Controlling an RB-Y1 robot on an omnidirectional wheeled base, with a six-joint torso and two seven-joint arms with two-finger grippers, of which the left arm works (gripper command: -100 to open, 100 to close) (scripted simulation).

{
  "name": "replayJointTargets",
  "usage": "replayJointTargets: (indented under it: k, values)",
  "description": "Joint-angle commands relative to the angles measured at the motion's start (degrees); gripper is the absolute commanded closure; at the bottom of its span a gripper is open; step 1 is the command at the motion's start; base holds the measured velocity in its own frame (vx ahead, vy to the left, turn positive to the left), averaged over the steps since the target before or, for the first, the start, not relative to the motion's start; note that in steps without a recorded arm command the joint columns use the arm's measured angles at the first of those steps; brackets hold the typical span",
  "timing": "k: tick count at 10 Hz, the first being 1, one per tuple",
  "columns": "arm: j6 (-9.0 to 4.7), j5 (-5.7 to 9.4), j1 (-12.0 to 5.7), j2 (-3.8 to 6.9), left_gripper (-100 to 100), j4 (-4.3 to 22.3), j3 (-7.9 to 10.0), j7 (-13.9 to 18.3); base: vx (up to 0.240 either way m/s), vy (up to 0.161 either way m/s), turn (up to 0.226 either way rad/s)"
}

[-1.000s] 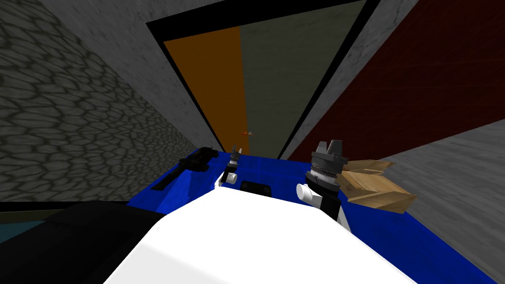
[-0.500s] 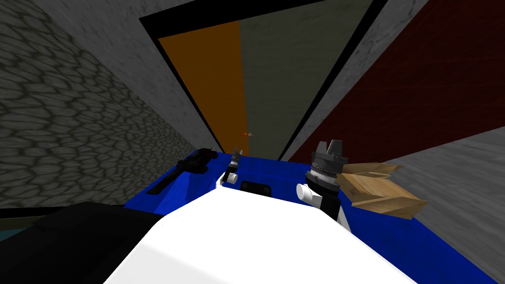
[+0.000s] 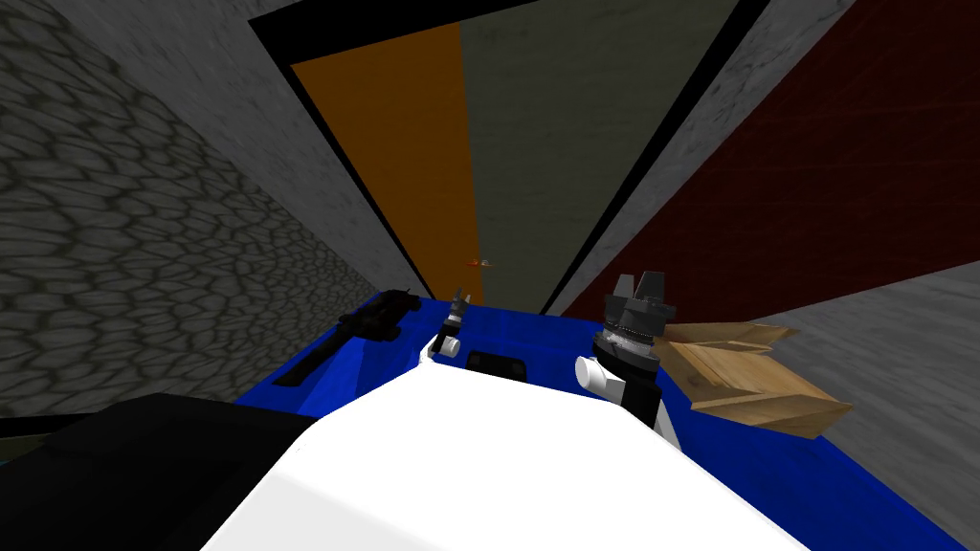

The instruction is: Pull the door open

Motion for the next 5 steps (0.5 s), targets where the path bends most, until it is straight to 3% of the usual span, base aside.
replayJointTargets:
  k: [1,5]
  values:
    - [-0.56,0.66,-0.55,0.55,-100,1.97,-0.53,-0.22,0.089,0.012,0.004]
    - [-2.05,2.29,-2.53,1.90,-100,7.57,-1.69,-0.54,0.104,0.008,0.005]
